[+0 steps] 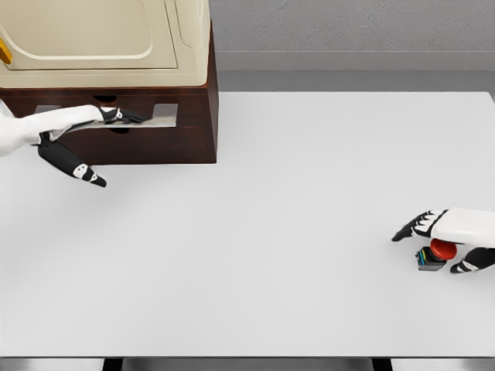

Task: Open the cabinet drawer with left arm, and place a switch into the drawer with right arm

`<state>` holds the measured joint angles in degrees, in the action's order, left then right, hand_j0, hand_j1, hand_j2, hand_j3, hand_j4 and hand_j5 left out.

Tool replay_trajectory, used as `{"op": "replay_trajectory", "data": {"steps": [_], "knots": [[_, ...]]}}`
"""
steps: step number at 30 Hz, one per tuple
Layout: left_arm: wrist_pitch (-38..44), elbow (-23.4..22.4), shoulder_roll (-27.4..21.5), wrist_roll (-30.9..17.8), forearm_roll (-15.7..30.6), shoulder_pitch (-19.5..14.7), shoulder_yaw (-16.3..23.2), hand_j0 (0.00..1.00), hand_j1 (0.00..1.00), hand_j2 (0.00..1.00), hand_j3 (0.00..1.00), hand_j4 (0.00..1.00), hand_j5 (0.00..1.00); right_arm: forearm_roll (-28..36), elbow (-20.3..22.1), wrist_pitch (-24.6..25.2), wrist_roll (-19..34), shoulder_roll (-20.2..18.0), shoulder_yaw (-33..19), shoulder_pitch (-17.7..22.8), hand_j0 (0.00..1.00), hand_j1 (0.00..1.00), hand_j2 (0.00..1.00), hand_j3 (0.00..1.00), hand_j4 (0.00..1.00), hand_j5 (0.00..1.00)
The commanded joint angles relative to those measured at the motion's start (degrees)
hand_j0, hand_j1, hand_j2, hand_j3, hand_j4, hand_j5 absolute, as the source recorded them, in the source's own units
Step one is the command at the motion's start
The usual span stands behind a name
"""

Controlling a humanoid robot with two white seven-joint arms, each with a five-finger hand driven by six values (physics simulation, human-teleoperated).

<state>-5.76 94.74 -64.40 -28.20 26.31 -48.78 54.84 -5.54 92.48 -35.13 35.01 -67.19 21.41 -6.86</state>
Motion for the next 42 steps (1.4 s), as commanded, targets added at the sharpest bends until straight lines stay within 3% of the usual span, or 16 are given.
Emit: {"op": "replay_trajectory", "data": {"steps": [1,4,16,21,23,29,42], "knots": [[-0.22,1.41,-0.2,-0.8,-1.0,0.01,0.97,1.0,1.0,1.0,1.0,1.0,1.0,0.35,0.07,0.13,-0.01,-0.13,-0.05,0.0,0.83,0.83,0.83,0.83,0.83,0.83],[-0.31,3.43,-1.87,-0.89,-0.65,0.53,0.97,1.0,1.0,1.0,1.0,1.0,1.0,0.35,0.15,0.13,-0.01,-0.13,-0.05,-0.26,0.83,0.83,0.83,0.83,0.83,0.83],[-0.31,3.79,-2.75,-0.89,0.85,0.88,1.15,1.0,1.0,1.0,1.0,1.0,1.0,0.35,0.15,0.13,-0.01,-0.83,-0.05,0.09,0.83,0.83,0.83,0.83,0.83,0.83],[-0.31,4.05,-3.19,-1.41,2.61,0.88,1.59,1.0,1.0,1.0,1.0,1.0,1.0,0.26,0.33,0.13,-0.01,-0.83,-0.05,0.18,0.78,0.78,0.78,0.78,0.78,0.78],[-0.31,4.05,-3.62,-4.58,3.57,0.88,1.23,1.0,1.0,1.0,1.0,1.0,1.0,0.26,0.33,0.13,-0.01,-0.92,-0.05,0.18,0.75,0.75,0.75,0.75,0.75,0.75],[-0.31,4.31,-4.95,-6.8,5.5,0.88,1.23,1.0,1.0,1.0,1.0,1.0,1.0,0.35,0.24,0.13,-0.01,-1.45,-0.14,0.26,0.71,0.71,0.71,0.71,0.71,0.71],[-0.66,5.89,-7.32,-6.8,6.3,1.68,1.15,1.0,1.0,1.0,1.0,1.0,1.0,0.35,-0.02,0.13,-0.01,-1.54,-0.31,0.26,0.67,0.67,0.67,0.67,0.67,0.67]]}}
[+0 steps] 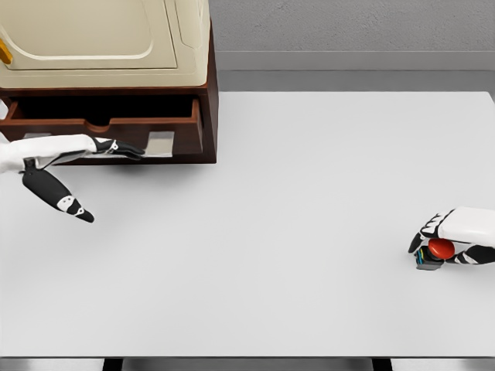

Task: Open the cabinet drawer with left arm, and place a switch into the drawer with right arm

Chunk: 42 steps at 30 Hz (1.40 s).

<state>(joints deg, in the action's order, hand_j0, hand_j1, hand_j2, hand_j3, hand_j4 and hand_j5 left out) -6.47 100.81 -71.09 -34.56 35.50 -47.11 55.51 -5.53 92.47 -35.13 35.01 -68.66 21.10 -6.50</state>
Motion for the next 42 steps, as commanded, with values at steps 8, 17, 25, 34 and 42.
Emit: {"op": "replay_trajectory", "data": {"steps": [8,17,25,34,42], "knots": [[-0.04,0.18,-2.38,-0.44,-0.96,0.44,0.47,1.0,1.0,1.0,1.0,1.0,1.0,0.34,0.43,0.13,-0.01,-1.21,-0.01,0.0,0.67,0.67,0.67,0.67,0.67,0.67],[-0.12,0.18,-3.52,-0.44,1.86,1.14,0.47,1.0,1.0,1.0,1.0,1.0,1.0,0.43,0.43,0.13,-0.01,-1.12,0.26,-0.09,0.65,0.65,0.65,0.65,0.65,0.65],[-0.04,0.18,-3.52,-0.44,3.53,1.32,0.56,1.0,1.0,1.0,1.0,1.0,1.0,0.43,0.43,0.13,-0.01,-1.21,0.26,-0.09,0.85,0.85,0.85,0.85,0.85,0.85],[-0.04,0.18,-5.46,-0.44,5.55,1.76,0.47,1.0,1.0,1.0,1.0,1.0,1.0,0.43,1.58,0.13,-0.01,-3.58,0.17,0.09,0.84,0.84,0.84,0.84,0.84,0.84],[-0.04,0.18,-5.63,-0.44,5.55,2.11,0.38,1.0,1.0,1.0,1.0,1.0,1.0,0.34,3.33,0.13,-0.01,-3.76,0.17,-0.26,0.84,0.84,0.84,0.84,0.84,0.84]]}}
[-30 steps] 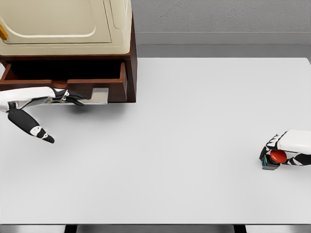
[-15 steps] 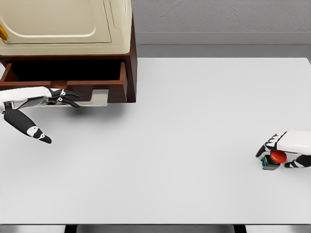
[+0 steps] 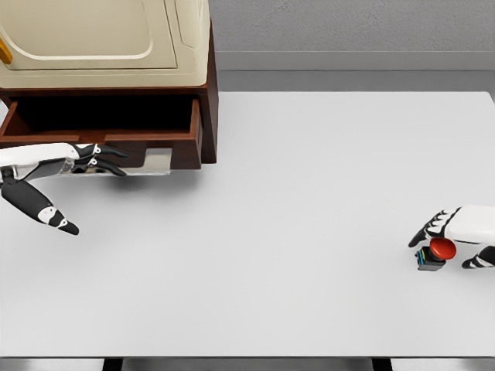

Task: Open the cabinet drawer with left arm, and place a switch into the drawer with right arm

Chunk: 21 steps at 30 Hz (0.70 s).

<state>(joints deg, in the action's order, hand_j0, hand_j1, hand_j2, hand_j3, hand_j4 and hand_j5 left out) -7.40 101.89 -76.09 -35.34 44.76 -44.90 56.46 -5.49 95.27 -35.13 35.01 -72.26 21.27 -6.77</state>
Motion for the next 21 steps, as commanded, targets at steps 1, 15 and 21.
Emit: {"op": "replay_trajectory", "data": {"steps": [1,15,21], "knots": [[0.9,-0.9,-0.64,0.34,-3.71,-0.01,-0.56,1.0,1.0,1.0,1.0,1.0,1.0,0.31,0.71,0.13,-0.01,-0.16,0.0,0.0,0.83,0.83,0.83,0.83,0.83,0.83],[0.81,-0.81,-2.31,0.34,-3.1,0.25,-0.65,1.0,1.0,1.0,1.0,1.0,1.0,0.13,1.24,0.13,-0.01,0.1,0.26,-0.26,0.83,0.83,0.83,0.83,0.83,0.83],[0.55,-0.81,-2.23,0.34,-3.18,0.17,-2.14,1.0,1.0,1.0,1.0,1.0,1.0,0.04,1.32,0.13,-0.01,0.19,0.26,-0.35,0.82,0.82,0.82,0.82,0.82,0.82]]}}
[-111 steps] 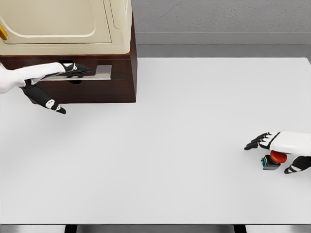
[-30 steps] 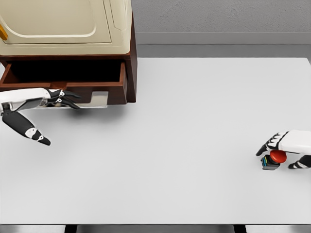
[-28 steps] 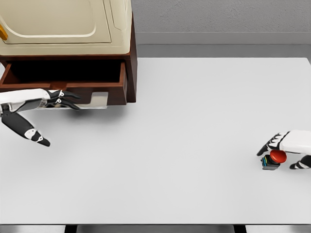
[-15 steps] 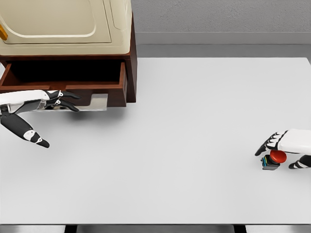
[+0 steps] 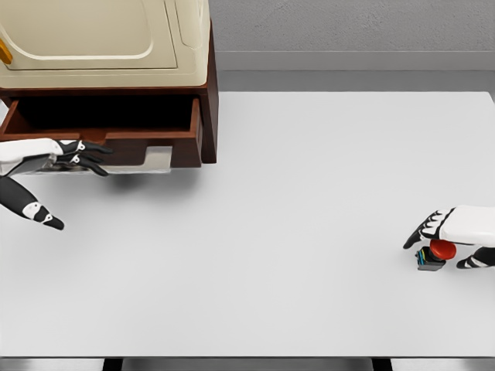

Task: Open the cabinet drawer with left arm, and place a switch into the drawer with right arm

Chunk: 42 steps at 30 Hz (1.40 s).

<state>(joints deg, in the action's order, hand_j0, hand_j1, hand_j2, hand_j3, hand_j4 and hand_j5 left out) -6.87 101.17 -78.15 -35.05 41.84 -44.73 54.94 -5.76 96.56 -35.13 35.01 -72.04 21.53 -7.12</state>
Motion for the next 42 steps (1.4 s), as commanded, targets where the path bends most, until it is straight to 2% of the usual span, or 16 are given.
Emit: {"op": "replay_trajectory", "data": {"steps": [1,6,7,11,16,18,32,42], "knots": [[-0.08,-0.1,-0.07,0.05,-0.27,-0.09,-0.89,1.0,1.0,1.0,1.0,1.0,1.0,0.31,0.03,0.13,-0.01,-0.12,0.0,0.0,0.8,0.8,0.8,0.8,0.8,0.8],[-3.85,-0.1,-0.07,0.05,1.22,-0.09,-1.59,1.0,1.0,1.0,1.0,1.0,1.0,0.31,0.11,0.13,-0.01,0.15,0.44,0.09,0.75,0.75,0.75,0.75,0.75,0.75],[-4.82,-0.1,-0.07,0.05,1.75,-0.09,-1.59,1.0,1.0,1.0,1.0,1.0,1.0,0.31,0.11,0.13,-0.01,0.24,0.71,0.17,0.71,0.71,0.71,0.71,0.71,0.71],[-8.42,-0.1,0.72,0.05,2.72,-0.09,-1.59,1.0,1.0,1.0,1.0,1.0,1.0,0.31,0.11,0.13,-0.01,0.32,1.06,0.17,0.68,0.68,0.68,0.68,0.68,0.68],[-24.15,-0.1,0.89,0.05,2.8,-0.27,-2.38,1.0,1.0,1.0,1.0,1.0,1.0,0.31,-0.06,0.13,-0.01,0.15,0.97,-0.09,0.67,0.67,0.67,0.67,0.67,0.67],[-28.13,-0.1,0.89,0.05,2.72,-0.18,-2.38,1.0,1.0,1.0,1.0,1.0,1.0,0.31,-0.06,0.13,-0.01,-0.03,0.97,-0.35,0.67,0.67,0.67,0.67,0.67,0.67],[-28.13,-0.1,2.3,0.05,2.28,-0.09,-3.17,1.0,1.0,1.0,1.0,1.0,1.0,0.31,-0.15,0.13,-0.01,-0.2,0.88,-0.44,0.51,0.51,0.51,0.51,0.51,0.51],[-28.13,-0.1,2.3,0.05,2.28,-0.01,-3.17,1.0,1.0,1.0,1.0,1.0,1.0,0.66,-0.24,0.13,-0.01,-0.12,0.71,-1.32,0.48,0.48,0.48,0.48,0.48,0.48]]}}
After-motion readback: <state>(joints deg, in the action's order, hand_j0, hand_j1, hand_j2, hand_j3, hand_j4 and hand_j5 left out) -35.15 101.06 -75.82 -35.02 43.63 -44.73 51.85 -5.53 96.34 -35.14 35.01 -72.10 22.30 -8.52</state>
